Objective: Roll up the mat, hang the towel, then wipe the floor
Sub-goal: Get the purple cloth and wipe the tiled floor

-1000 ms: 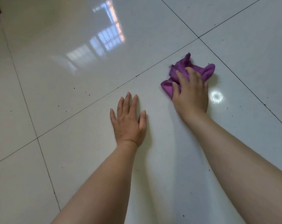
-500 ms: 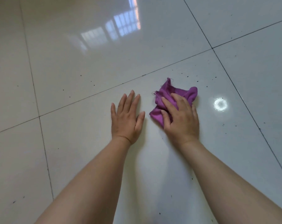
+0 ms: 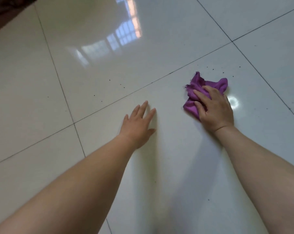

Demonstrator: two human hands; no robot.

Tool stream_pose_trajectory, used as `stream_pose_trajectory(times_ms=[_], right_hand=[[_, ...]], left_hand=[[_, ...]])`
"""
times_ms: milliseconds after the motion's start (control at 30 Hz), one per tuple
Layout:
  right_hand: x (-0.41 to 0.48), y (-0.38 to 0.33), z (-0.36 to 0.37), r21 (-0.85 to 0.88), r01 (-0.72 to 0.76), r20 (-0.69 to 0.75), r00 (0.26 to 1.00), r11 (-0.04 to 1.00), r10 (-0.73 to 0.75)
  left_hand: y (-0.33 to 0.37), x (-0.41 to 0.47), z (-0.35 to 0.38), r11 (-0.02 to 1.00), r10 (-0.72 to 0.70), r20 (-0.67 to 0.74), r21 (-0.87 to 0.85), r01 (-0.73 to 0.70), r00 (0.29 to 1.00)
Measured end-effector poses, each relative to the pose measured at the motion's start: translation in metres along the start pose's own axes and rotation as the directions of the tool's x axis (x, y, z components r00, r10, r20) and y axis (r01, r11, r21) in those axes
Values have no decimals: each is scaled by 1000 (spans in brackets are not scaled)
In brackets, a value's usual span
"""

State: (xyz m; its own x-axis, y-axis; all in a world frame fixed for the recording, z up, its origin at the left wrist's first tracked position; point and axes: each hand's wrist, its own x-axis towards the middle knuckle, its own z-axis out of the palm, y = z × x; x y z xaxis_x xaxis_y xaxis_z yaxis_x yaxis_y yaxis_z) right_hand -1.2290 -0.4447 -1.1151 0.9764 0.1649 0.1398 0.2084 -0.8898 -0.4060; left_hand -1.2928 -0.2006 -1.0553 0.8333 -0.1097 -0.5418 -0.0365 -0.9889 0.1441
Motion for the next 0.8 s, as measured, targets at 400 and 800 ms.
stream_pose_trajectory(times_ms=[400, 800], right_hand=[[-113, -119, 41, -59, -80, -1, 997, 995, 81], [-193, -162, 40, -144, -333, -62, 943, 932, 327]], left_hand=[[-49, -14, 21, 997, 12, -81, -76, -18, 997], [-49, -16, 19, 997, 27, -58, -65, -30, 998]])
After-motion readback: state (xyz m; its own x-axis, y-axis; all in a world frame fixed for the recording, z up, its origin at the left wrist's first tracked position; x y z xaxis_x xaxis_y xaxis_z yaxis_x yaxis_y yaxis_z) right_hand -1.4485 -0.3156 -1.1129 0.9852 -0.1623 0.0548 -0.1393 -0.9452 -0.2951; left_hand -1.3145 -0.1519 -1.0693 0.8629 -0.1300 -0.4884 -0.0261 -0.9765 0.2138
